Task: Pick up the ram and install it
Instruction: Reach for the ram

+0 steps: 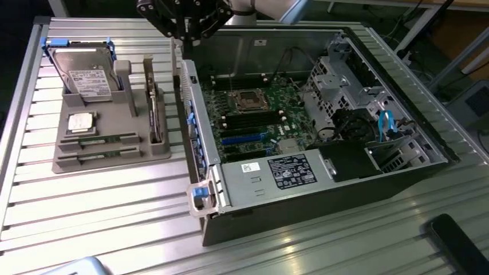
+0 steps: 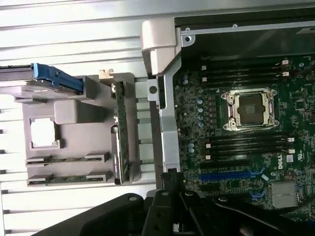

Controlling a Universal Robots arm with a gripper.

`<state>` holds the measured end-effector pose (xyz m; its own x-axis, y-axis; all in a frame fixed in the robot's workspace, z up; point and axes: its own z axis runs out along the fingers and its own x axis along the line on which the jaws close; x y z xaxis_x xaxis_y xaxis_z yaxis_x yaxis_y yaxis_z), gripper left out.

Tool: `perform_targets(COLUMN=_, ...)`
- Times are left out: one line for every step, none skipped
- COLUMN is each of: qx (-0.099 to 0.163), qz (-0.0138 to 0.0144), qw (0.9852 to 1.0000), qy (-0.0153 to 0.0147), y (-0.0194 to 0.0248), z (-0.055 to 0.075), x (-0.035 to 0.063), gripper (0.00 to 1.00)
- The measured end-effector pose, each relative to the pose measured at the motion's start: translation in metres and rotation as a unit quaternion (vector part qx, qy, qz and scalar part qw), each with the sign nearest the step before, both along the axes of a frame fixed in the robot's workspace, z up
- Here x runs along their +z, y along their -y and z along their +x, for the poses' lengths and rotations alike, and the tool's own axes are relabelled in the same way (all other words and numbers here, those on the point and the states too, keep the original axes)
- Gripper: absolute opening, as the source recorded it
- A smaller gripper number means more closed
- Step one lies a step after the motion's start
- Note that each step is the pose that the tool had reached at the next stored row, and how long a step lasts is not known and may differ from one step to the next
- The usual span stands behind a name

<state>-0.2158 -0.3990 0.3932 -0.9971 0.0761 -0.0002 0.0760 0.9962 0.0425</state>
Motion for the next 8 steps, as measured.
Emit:
perform_targets(qx=0.000, qz=0.0001, qw=1.0000, qy=0.0000, y=0.0000, z=-0.011, x=-0.0001, gripper=0.10)
perform_targets(qx=0.000, qz=0.0000, qw=1.0000, qy=0.0000, y=0.0000, z=-0.021, x=-0.0001, gripper=0.10)
perform_targets(qx=0.000, qz=0.0000, qw=1.0000, qy=0.0000, y=0.0000, z=-0.033, x=-0.0002, gripper=0.10)
perform_targets(qx=0.000, qz=0.0000, qw=1.0000, qy=0.0000, y=0.0000, z=-0.041, x=-0.0002, gripper=0.10)
perform_targets(qx=0.000, qz=0.0000, qw=1.0000, qy=0.0000, y=0.0000, z=-0.052, x=-0.0003, gripper=0.10)
perform_targets(qx=0.000, qz=0.0000, qw=1.0000, qy=0.0000, y=0.0000, z=-0.058, x=-0.0003, gripper=0.10)
perform_targets(qx=0.000, qz=0.0001, qw=1.0000, qy=0.0001, y=0.0000, z=-0.063, x=-0.0004, gripper=0.10)
perform_targets(qx=0.000, qz=0.0000, qw=1.0000, qy=0.0000, y=0.0000, z=-0.072, x=-0.0004, gripper=0.10)
